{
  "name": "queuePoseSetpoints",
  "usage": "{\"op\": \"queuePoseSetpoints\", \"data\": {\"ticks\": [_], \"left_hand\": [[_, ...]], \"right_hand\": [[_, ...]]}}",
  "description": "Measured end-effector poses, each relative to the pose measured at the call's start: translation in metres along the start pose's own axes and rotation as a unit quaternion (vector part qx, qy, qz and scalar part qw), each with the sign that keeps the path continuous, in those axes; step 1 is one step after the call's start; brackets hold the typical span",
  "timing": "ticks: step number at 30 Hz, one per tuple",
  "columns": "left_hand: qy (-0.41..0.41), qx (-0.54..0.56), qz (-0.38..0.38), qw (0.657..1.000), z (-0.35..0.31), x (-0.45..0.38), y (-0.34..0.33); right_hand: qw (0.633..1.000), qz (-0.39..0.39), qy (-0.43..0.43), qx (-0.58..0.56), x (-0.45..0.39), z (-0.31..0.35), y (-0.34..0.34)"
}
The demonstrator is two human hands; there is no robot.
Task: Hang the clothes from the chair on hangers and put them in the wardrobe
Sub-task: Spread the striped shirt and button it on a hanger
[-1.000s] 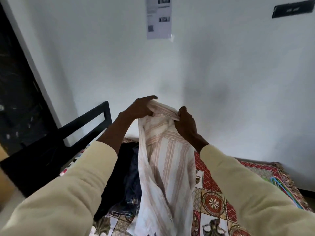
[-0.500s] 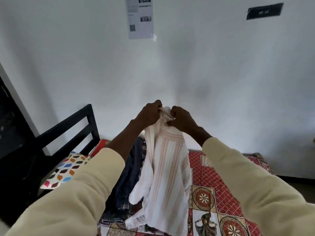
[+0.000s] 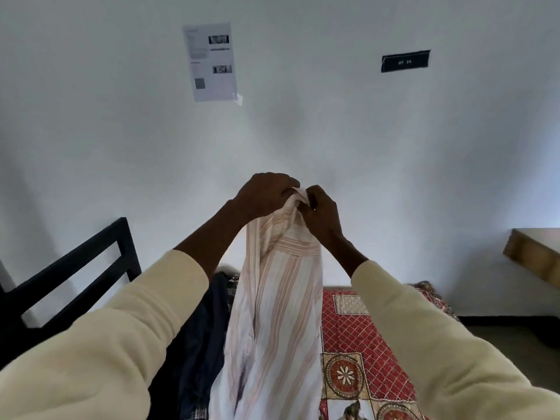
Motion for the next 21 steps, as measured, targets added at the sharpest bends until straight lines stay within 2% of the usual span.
{"op": "queuePoseSetpoints", "data": {"ticks": [2, 7, 9, 11, 12, 14, 15, 16, 17, 19, 21], "left_hand": [[-0.021, -0.014, -0.019, 0.999, 0.004, -0.008, 0.009], [-0.069, -0.079, -0.058, 0.993, 0.003, -0.028, 0.036], [-0.081, -0.093, -0.055, 0.991, -0.003, -0.037, 0.039], [-0.086, -0.095, -0.091, 0.988, -0.006, -0.047, 0.045], [-0.091, -0.095, -0.107, 0.985, -0.006, -0.05, 0.048], [-0.099, -0.097, -0.11, 0.984, 0.001, -0.05, 0.052], [-0.105, -0.103, -0.105, 0.983, 0.006, -0.049, 0.054], [-0.118, -0.114, -0.105, 0.981, 0.009, -0.047, 0.055], [-0.139, -0.131, -0.111, 0.975, 0.009, -0.044, 0.055], [-0.179, -0.16, -0.123, 0.963, 0.001, -0.042, 0.054], [-0.188, -0.16, -0.132, 0.96, -0.002, -0.042, 0.055]], "right_hand": [[1.0, 0.024, 0.008, 0.002, -0.014, 0.02, 0.006], [0.988, -0.015, 0.066, 0.141, -0.038, 0.049, 0.026], [0.943, -0.078, 0.116, 0.303, -0.042, 0.064, 0.03], [0.907, -0.123, 0.16, 0.37, -0.049, 0.083, 0.031], [0.929, -0.087, 0.146, 0.328, -0.056, 0.086, 0.031], [0.991, 0.05, 0.045, 0.112, -0.069, 0.082, 0.032], [0.994, 0.106, -0.002, 0.031, -0.073, 0.078, 0.033], [0.992, 0.126, -0.008, 0.028, -0.075, 0.077, 0.036], [0.988, 0.125, 0.008, 0.088, -0.076, 0.076, 0.037], [0.958, 0.052, 0.055, 0.277, -0.074, 0.075, 0.041], [0.931, -0.007, 0.129, 0.343, -0.066, 0.084, 0.04]]}}
Point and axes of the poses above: each hand's wrist, its own x-axis away from the middle knuckle, its own y-axis out of the back of the hand, z = x × y, the point moved 6 cm from there along -x, towards the middle knuckle, and after that the axes turned 3 degrees about -x, right-handed, at the moved point
